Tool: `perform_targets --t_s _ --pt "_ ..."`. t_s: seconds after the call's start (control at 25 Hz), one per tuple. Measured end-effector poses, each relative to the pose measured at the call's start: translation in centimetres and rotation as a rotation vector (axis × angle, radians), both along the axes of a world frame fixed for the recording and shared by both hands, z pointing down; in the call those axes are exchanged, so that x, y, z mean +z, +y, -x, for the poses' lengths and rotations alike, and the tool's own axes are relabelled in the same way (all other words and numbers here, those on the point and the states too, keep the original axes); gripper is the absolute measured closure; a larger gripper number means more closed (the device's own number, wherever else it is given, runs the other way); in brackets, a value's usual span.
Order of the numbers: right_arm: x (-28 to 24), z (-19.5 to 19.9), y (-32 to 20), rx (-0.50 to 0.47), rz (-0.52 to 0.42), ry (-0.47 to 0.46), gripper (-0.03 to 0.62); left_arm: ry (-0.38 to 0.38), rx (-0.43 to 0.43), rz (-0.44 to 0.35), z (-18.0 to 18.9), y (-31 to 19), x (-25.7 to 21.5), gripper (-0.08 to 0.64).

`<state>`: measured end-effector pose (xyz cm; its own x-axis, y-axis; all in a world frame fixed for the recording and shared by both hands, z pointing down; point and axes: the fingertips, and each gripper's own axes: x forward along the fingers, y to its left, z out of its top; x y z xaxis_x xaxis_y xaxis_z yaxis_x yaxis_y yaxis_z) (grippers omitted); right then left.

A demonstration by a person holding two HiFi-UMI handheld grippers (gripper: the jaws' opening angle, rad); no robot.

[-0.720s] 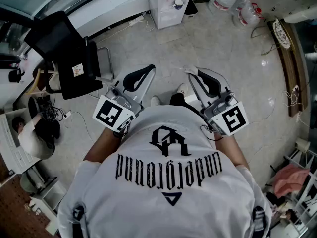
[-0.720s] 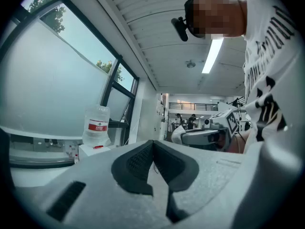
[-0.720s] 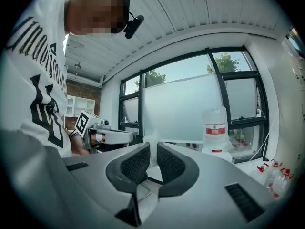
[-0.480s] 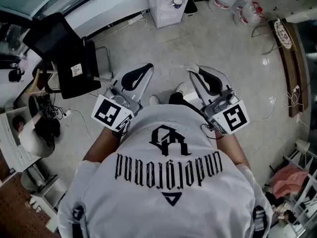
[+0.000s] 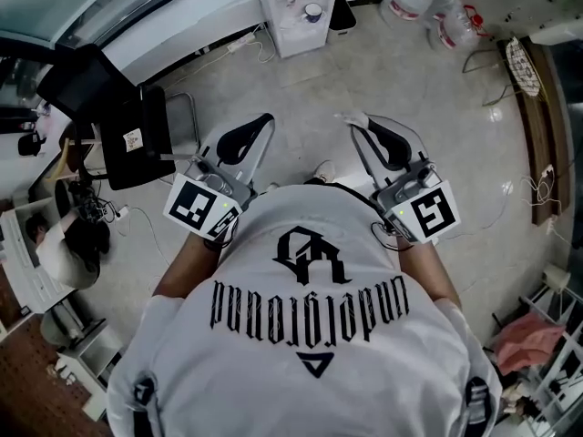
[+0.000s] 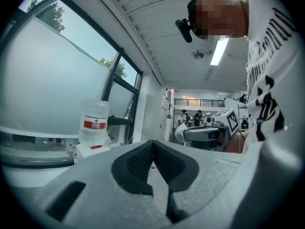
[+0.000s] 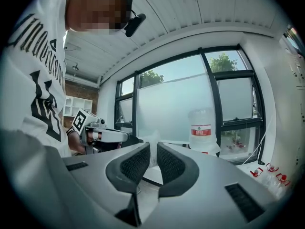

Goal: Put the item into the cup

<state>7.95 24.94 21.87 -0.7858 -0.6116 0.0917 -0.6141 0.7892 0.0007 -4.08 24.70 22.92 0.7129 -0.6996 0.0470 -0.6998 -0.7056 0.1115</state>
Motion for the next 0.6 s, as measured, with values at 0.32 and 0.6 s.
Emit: perform_targets --t_s 0.32,0.6 --pt "0.4 -5.9 -4.9 -0.036 0.02 -0.005 0.54 -0.003 -0.07 0.023 -4.2 -3.7 0.2 0.548" --pt "1.5 -6.1 -8.1 -0.047 0.053 -0.002 0.54 -0.01 -0.08 0.045 -4.6 -6.6 1.0 0.548"
